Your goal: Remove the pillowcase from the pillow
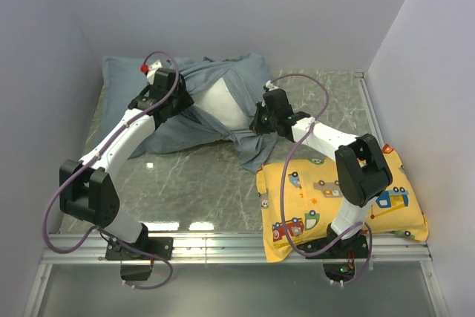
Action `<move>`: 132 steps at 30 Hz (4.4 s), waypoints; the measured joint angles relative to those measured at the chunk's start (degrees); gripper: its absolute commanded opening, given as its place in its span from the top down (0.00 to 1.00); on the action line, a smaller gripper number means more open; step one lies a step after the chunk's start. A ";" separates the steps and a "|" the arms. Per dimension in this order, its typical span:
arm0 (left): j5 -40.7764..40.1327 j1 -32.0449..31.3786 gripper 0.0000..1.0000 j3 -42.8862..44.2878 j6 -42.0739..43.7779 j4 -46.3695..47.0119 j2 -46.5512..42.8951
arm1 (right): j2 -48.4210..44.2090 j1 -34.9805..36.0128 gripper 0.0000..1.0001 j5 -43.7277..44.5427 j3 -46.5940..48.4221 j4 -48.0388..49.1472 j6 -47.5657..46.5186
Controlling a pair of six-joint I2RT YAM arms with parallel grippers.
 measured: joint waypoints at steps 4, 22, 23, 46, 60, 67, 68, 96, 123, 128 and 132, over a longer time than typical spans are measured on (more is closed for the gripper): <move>-6.49 -3.78 0.28 4.66 4.39 -3.13 -1.14 | 0.00 -0.33 1.00 -1.05 -0.20 0.22 0.02; -12.79 -23.65 0.14 16.11 17.05 -3.96 2.49 | -0.04 -0.74 1.00 -3.23 -0.33 0.83 2.45; -12.33 -23.69 0.13 15.91 17.70 -2.91 3.98 | -0.07 -0.92 1.00 -3.78 -0.39 1.09 2.97; -21.92 -23.89 1.00 19.63 19.96 -0.76 24.28 | -0.22 -2.75 1.00 -6.93 -1.03 2.67 6.16; -0.68 -7.04 1.00 24.79 12.33 -7.61 18.27 | -1.70 -5.55 1.00 -2.21 -0.96 3.17 4.90; 8.09 -4.11 1.00 25.33 12.74 -10.95 12.68 | 1.88 -5.49 1.00 -1.29 3.93 2.82 4.44; 8.87 -4.00 1.00 25.33 12.76 -11.63 12.17 | 2.86 -5.49 1.00 -1.16 4.81 2.60 4.35; 13.64 -2.21 1.00 9.55 9.49 -5.84 -4.04 | 0.24 1.49 0.46 -7.21 -5.60 12.44 5.38; 35.39 -2.12 1.00 -3.06 11.82 1.14 -13.38 | 6.91 -11.93 0.19 -31.26 1.42 29.77 15.41; 34.84 -5.86 1.00 -7.23 14.97 4.28 -14.34 | 9.88 -12.15 0.20 -31.23 7.43 22.62 12.70; 29.55 -9.31 1.00 -8.68 16.20 3.91 -13.66 | 10.58 -12.70 0.20 -29.51 8.37 18.12 10.91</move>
